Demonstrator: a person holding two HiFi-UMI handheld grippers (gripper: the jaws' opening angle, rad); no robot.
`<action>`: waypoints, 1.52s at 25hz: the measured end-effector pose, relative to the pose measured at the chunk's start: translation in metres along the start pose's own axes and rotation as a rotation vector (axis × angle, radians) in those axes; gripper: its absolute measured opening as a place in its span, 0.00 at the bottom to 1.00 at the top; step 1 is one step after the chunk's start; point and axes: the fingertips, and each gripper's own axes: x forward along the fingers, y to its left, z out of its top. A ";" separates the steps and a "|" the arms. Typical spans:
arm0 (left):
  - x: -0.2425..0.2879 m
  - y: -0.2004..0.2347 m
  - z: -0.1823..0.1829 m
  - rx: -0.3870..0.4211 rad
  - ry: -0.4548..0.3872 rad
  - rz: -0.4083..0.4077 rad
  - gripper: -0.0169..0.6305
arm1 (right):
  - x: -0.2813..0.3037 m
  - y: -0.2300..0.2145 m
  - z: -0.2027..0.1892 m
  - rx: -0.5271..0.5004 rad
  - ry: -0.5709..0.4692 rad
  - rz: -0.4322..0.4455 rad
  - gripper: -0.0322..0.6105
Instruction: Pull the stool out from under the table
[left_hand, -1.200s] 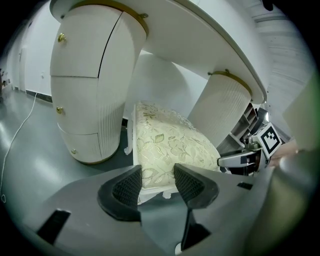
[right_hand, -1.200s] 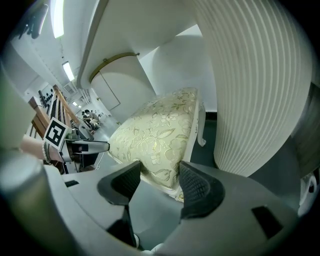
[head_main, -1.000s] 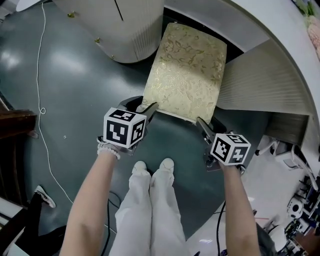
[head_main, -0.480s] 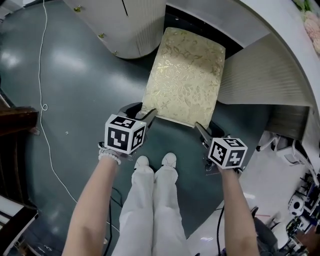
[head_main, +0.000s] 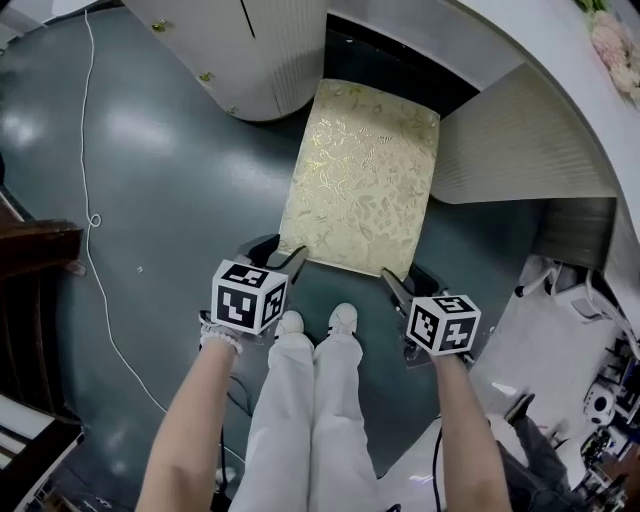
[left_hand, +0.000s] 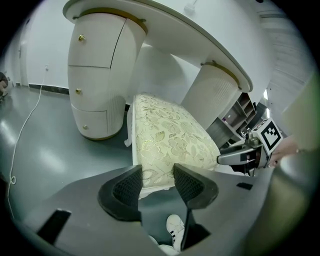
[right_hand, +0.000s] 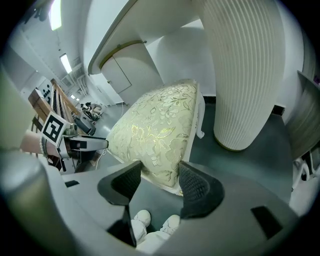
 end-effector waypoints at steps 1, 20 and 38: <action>0.000 0.000 0.000 -0.004 0.008 0.002 0.36 | 0.000 0.000 0.000 0.002 0.009 0.001 0.45; -0.004 -0.001 -0.005 0.009 0.094 -0.002 0.36 | -0.002 0.004 -0.002 -0.012 0.080 -0.038 0.45; -0.027 -0.012 0.011 0.055 0.142 0.034 0.16 | -0.024 -0.002 0.021 -0.083 0.091 -0.159 0.19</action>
